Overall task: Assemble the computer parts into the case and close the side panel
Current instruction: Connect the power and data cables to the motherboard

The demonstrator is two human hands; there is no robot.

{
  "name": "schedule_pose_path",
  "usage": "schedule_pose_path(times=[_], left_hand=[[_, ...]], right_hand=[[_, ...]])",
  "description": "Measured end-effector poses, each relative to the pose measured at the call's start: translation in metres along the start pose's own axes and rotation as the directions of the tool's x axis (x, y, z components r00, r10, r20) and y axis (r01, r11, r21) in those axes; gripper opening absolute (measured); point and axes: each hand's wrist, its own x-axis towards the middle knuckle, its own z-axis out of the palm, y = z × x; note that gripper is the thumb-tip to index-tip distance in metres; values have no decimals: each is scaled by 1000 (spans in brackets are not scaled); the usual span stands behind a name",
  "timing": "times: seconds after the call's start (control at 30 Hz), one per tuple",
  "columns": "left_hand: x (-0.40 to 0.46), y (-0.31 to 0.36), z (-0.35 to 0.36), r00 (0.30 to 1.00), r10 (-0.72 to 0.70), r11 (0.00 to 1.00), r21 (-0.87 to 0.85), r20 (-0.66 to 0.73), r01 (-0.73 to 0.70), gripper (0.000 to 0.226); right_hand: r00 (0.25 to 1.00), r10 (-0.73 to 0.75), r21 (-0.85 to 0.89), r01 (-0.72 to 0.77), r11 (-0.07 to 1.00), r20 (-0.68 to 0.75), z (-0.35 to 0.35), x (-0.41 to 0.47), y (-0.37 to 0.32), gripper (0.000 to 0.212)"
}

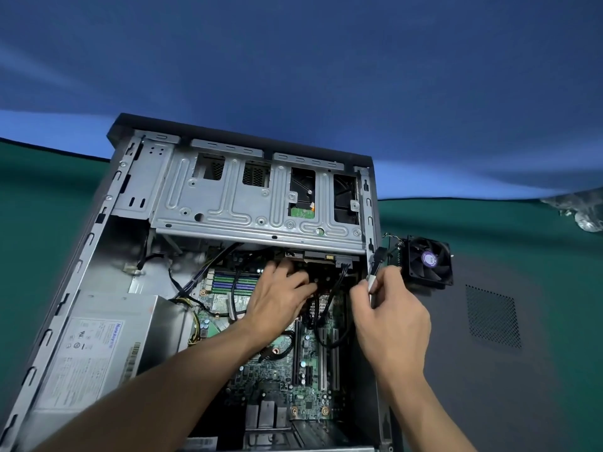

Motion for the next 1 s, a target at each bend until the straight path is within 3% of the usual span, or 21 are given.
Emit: schedule_pose_path(times=[0.17,0.27,0.37,0.53,0.63,0.87,1.0], left_hand=[[-1,3,2,999,-35,997,-74,-17,33,36],[-3,7,5,986,-169,972,-167,-2,166,24],[-4,9,8,939,-340,905,-254,55,343,17],[-1,12,12,872,-489,803,-382,18,458,17],[2,10,12,812,-578,697,-465,85,545,17],[8,8,10,817,-544,579,-620,191,529,14],[9,7,12,806,-543,560,-613,238,558,16]], right_hand=[[1000,-7,-1,8,1000,17,-1,0,1,25],[1000,-6,1,6,1000,25,0,0,1,23],[1000,-8,4,8,1000,20,0,0,1,23],[1000,5,8,-5,1000,27,0,0,2,26],[1000,-4,10,4,1000,28,0,0,1,29],[1000,-24,13,24,1000,2,1,-1,2,38],[999,-51,-1,51,999,-12,1,-2,3,37]])
